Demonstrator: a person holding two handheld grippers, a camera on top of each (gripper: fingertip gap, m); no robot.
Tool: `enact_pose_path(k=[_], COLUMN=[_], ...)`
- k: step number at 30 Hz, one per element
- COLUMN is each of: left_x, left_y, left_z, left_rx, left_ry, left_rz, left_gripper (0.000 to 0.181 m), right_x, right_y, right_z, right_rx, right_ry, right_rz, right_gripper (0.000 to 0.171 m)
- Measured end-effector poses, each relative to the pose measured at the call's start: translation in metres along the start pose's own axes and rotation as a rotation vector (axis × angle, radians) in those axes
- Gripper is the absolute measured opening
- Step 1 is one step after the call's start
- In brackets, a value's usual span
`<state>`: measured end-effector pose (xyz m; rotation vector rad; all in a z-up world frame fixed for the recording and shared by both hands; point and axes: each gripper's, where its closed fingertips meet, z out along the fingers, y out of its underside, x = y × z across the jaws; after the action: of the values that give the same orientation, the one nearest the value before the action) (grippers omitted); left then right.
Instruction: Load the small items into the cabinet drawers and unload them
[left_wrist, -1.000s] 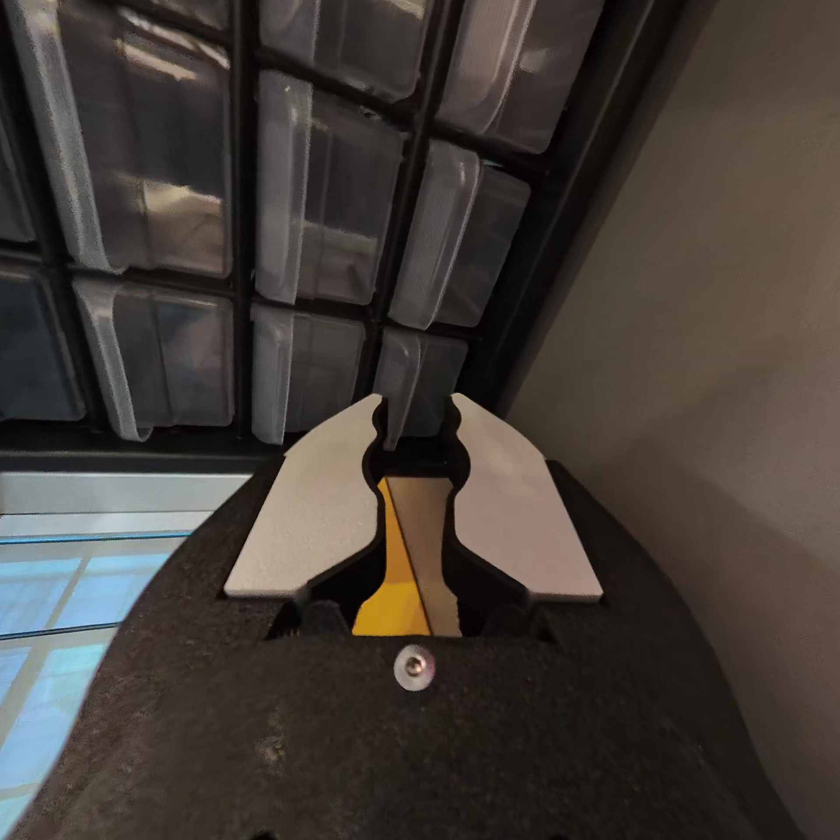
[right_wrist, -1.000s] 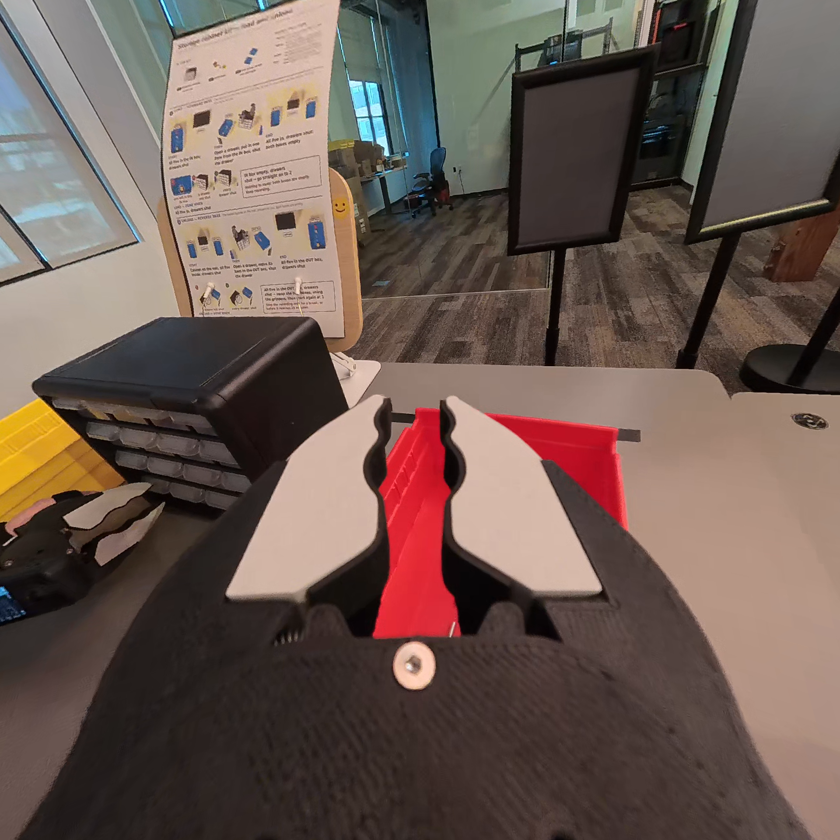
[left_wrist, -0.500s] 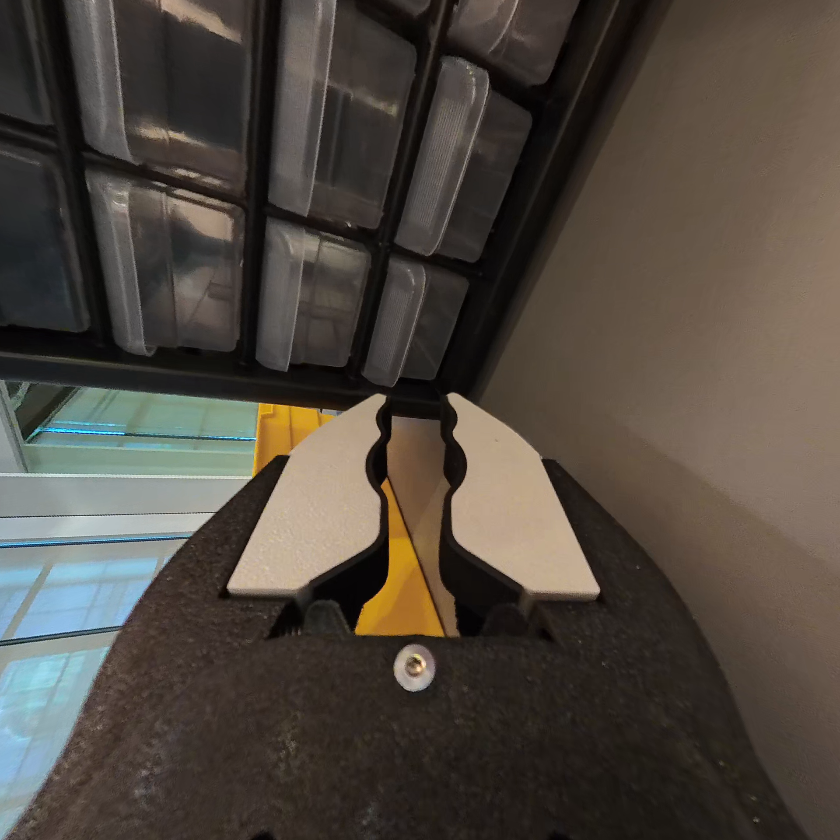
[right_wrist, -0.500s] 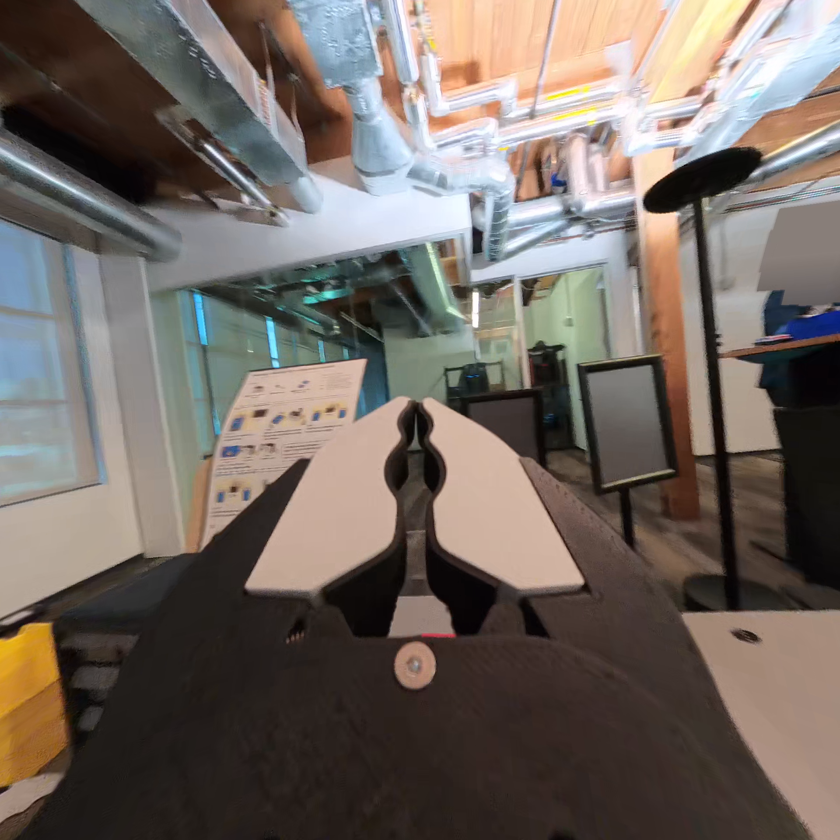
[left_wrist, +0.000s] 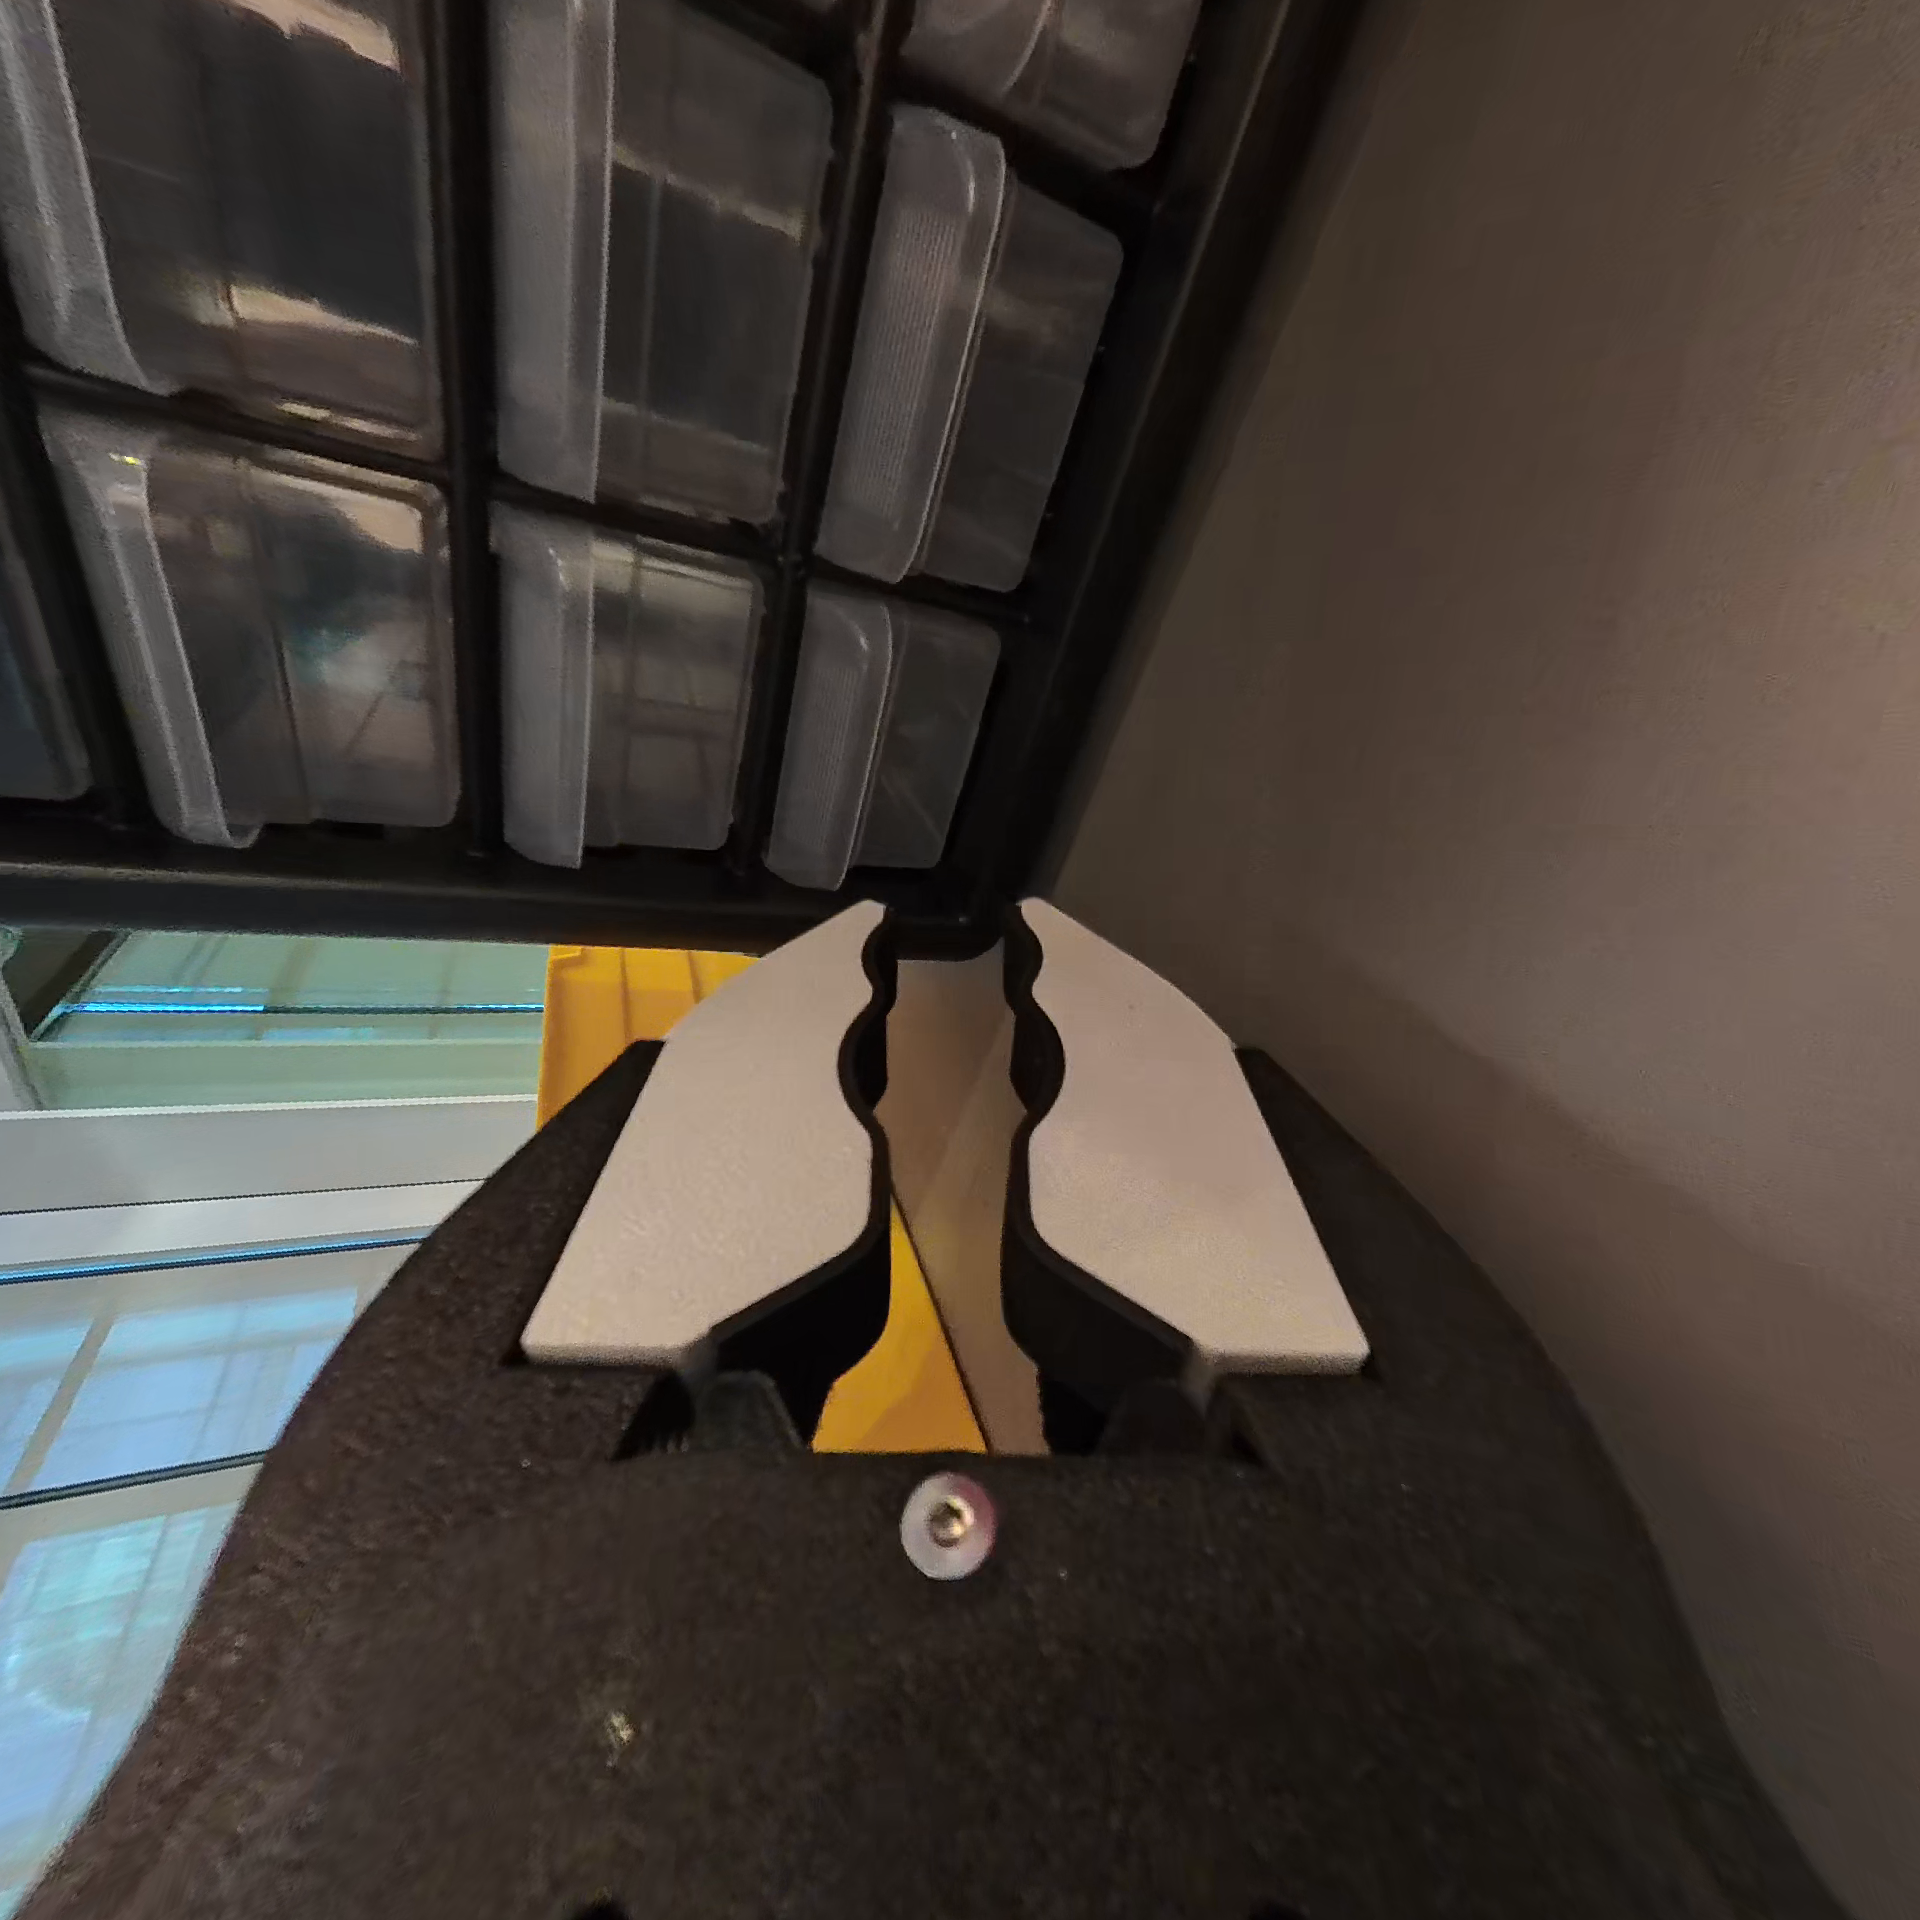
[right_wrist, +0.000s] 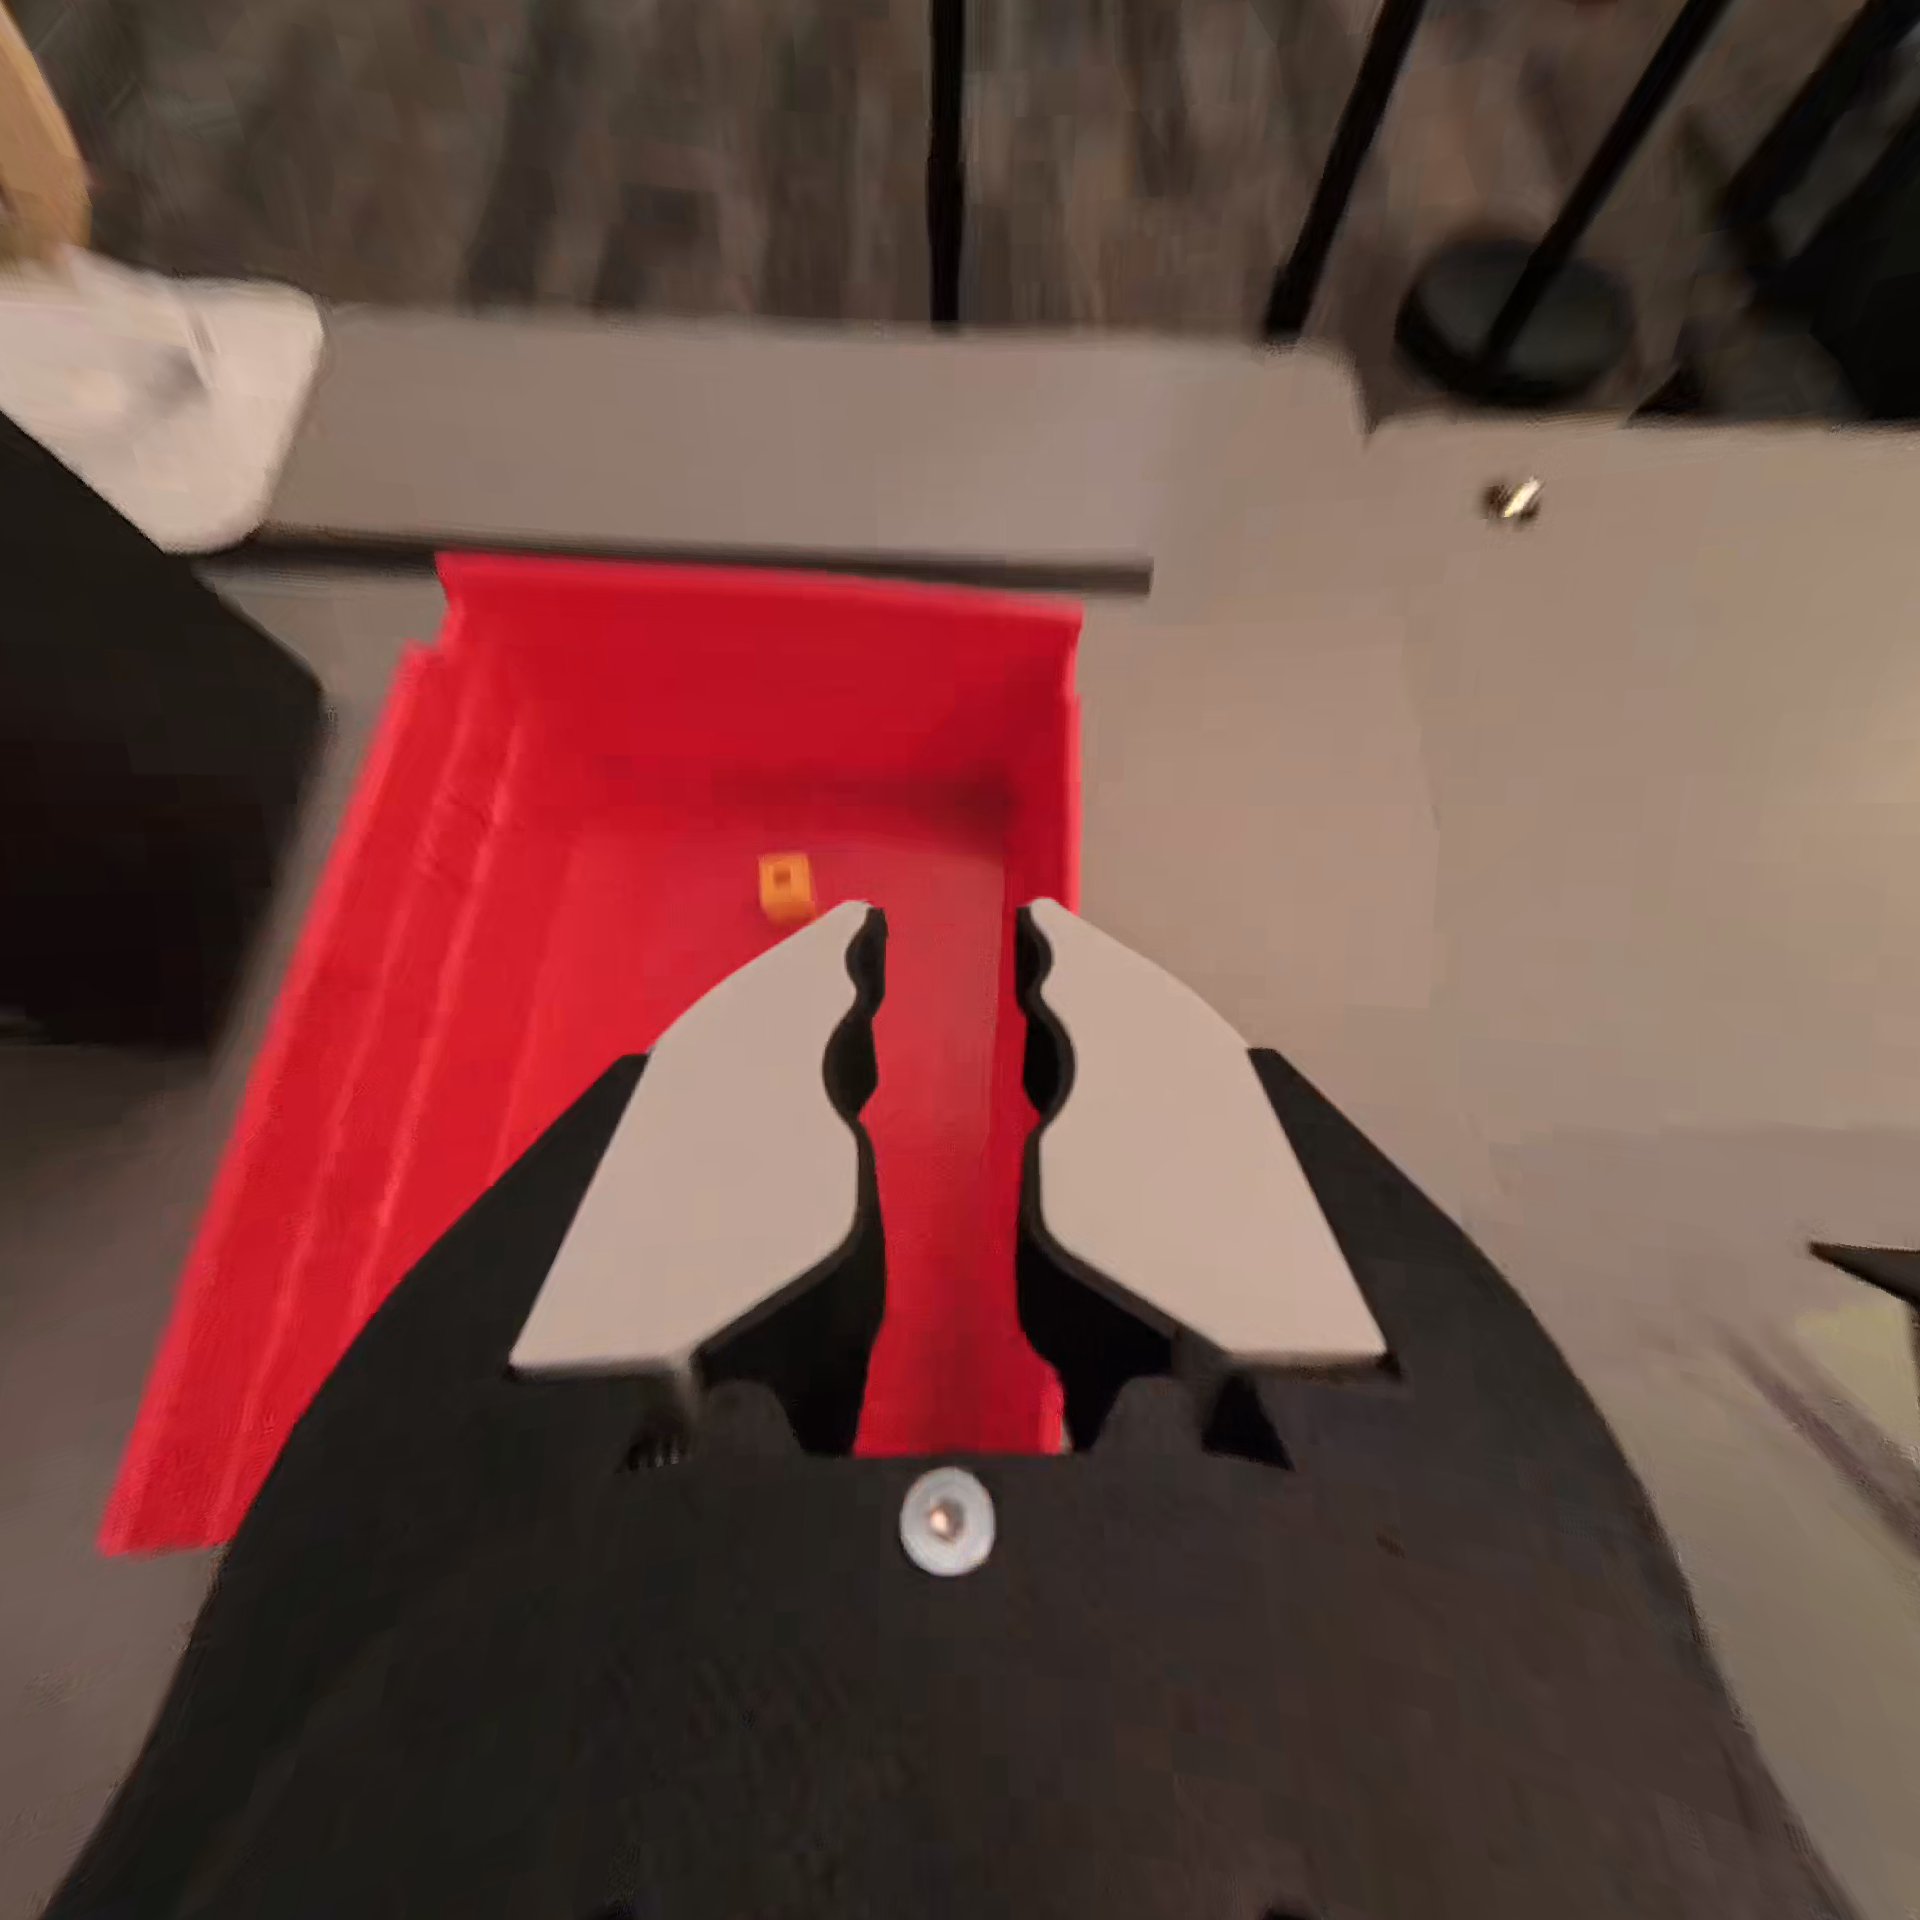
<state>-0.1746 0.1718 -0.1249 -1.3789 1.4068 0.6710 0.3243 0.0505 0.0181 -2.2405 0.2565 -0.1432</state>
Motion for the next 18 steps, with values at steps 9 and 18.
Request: enact_pose_path(k=[9,18], left_x=[-0.025,-0.183], left_y=[-0.023,0.035], left_z=[-0.038,-0.089], left_rx=[0.076,0.207], left_ry=[0.07,0.194], left_rz=[-0.194,-0.888], left_gripper=[0.023,0.056], right_x=[0.024,0.024], right_y=[0.088,0.121], right_z=[0.055,0.082], right_rx=[-0.384,-0.63], right_ry=[-0.035,-0.05], right_rz=[-0.065,-0.052], right_gripper=[0.025,0.015])
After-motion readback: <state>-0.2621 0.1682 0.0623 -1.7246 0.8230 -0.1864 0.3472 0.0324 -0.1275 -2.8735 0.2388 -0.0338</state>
